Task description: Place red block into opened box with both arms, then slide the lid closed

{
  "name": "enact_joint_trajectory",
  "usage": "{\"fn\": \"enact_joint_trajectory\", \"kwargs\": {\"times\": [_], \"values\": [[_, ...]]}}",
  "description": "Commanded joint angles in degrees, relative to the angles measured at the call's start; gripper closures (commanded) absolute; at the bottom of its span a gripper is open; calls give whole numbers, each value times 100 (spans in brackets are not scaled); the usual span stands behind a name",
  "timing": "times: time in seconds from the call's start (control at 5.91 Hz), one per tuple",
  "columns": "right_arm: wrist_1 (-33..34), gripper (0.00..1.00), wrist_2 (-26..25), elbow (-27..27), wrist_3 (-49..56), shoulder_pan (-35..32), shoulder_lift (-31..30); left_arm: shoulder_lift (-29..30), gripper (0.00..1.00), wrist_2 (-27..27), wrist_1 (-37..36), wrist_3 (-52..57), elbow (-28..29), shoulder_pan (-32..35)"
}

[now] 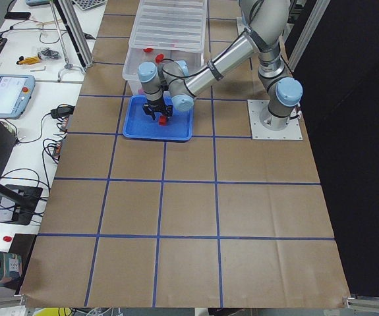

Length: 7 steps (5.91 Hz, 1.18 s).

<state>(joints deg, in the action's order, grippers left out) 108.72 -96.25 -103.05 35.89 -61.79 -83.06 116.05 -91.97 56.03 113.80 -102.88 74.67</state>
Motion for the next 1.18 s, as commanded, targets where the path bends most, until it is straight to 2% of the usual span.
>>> {"fn": "enact_joint_trajectory", "kwargs": {"times": [0.0, 0.34, 0.85, 1.01], "values": [[0, 0, -34, 13, 251, 1, 9, 6, 91, -14, -119, 37, -4, -5], [192, 0, -34, 5, 400, 1, 27, -204, 98, -23, 81, -6, 179, 73], [229, 0, -34, 13, 611, 123, 53, -1178, 100, 73, 1712, -392, 688, 109], [350, 0, -34, 13, 734, 176, 140, -1433, 100, 73, 2049, -489, 1004, 405]]}}
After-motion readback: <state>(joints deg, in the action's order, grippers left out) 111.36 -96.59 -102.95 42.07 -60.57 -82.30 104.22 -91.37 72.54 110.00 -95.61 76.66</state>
